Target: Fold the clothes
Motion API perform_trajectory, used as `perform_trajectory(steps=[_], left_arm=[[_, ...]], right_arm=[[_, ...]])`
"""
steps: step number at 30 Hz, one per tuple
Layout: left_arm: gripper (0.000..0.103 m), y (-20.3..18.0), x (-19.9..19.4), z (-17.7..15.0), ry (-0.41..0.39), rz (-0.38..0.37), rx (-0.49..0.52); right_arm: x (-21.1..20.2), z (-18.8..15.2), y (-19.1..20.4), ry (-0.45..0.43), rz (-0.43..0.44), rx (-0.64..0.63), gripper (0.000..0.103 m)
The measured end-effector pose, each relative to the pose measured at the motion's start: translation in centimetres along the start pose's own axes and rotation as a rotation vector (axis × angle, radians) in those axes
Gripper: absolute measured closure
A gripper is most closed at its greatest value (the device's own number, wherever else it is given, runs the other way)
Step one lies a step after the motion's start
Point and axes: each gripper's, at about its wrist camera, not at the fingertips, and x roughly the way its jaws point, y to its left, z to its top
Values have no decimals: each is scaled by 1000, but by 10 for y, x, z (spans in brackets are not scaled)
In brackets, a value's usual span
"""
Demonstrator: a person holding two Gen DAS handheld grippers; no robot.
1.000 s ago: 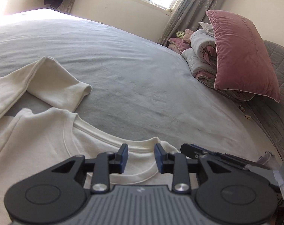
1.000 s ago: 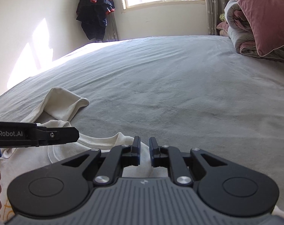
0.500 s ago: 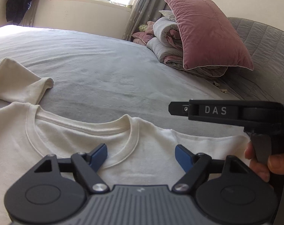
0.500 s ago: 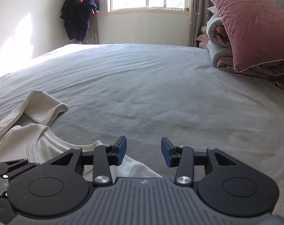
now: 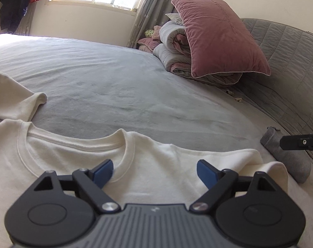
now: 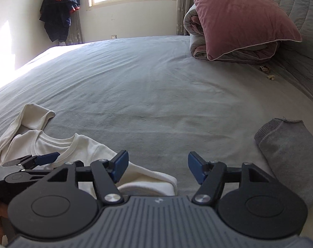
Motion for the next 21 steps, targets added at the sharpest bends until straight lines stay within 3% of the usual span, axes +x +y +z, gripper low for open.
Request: perform_trajectory(steps=[3,5,9,11,12,13,16,18,21], left_arm=[[20,1,-5,1,-23,-51,-18],[29,3,-7,2,-26,-113,-50],[36,2,-2,-1,3,-233,-93],[52,-2,1,-4,24,-253,-74],[55,-4,2,-5,33,-259,-70],[59,-5,3,-6,43,-265,-69],[61,-4,6,-7,66,-279,-88],[61,1,7,-6,81,-305,-130],[51,14,4,-4,77,-387,-216]], right_arm=[[-6,-17,-23,25,32,98,35],[1,-30,-33,48,64,157,35],[17,-47,-34,120,103,169,35],[21,-51,-31,121,111,158,48],[21,-51,-30,115,99,150,82],[22,-50,-29,108,87,141,99],[15,-45,-23,52,28,73,99],[5,-38,-9,-18,-70,-48,99],[-9,-26,13,-98,-108,-173,99]])
